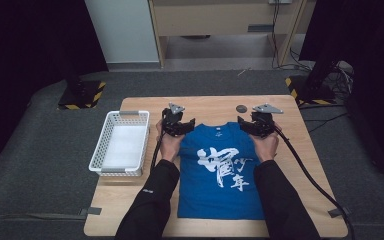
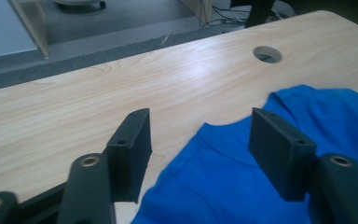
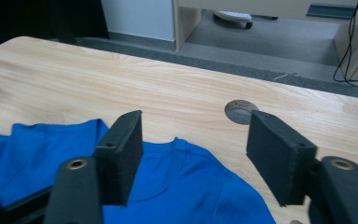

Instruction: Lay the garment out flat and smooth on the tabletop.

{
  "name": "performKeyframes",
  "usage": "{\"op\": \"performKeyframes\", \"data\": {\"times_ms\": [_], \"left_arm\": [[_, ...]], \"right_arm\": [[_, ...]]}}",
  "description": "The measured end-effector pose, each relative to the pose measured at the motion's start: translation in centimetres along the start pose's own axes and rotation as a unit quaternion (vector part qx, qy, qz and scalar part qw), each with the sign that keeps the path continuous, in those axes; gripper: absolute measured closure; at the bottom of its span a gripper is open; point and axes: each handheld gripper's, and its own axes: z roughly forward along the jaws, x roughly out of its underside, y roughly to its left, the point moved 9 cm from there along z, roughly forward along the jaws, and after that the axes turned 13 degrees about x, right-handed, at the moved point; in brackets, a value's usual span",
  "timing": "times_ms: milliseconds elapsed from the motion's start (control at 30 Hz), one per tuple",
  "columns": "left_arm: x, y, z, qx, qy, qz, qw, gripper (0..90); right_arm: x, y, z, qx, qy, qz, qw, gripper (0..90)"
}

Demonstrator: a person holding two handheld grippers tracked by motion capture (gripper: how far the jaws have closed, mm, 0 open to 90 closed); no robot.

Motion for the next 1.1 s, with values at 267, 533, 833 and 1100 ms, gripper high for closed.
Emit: {"op": "performKeyframes", "data": {"times_ms": [267,533,833,1100], "left_arm": [[1.2,-1.9,-3.1,0.022,0.022,0.041,0.9987,34.9],[3.6,-2.0,-5.2,0.009,0.045,0.039,0.9982,34.7],[6.6,-2.7,-4.2,0.037,0.054,0.003,0.9978,33.1],[10.6,-5.7,-3.4,0.058,0.11,0.044,0.9913,27.8]], "right_arm": [[1.0,1.1,-2.5,-0.032,0.005,-0.024,0.9992,28.1],[4.3,3.0,-4.3,-0.065,0.033,-0.035,0.9967,21.3],[9.1,3.8,-5.3,-0.081,0.072,-0.056,0.9925,17.9],[11.5,2.0,-6.0,-0.075,0.098,-0.056,0.9908,15.9]]}}
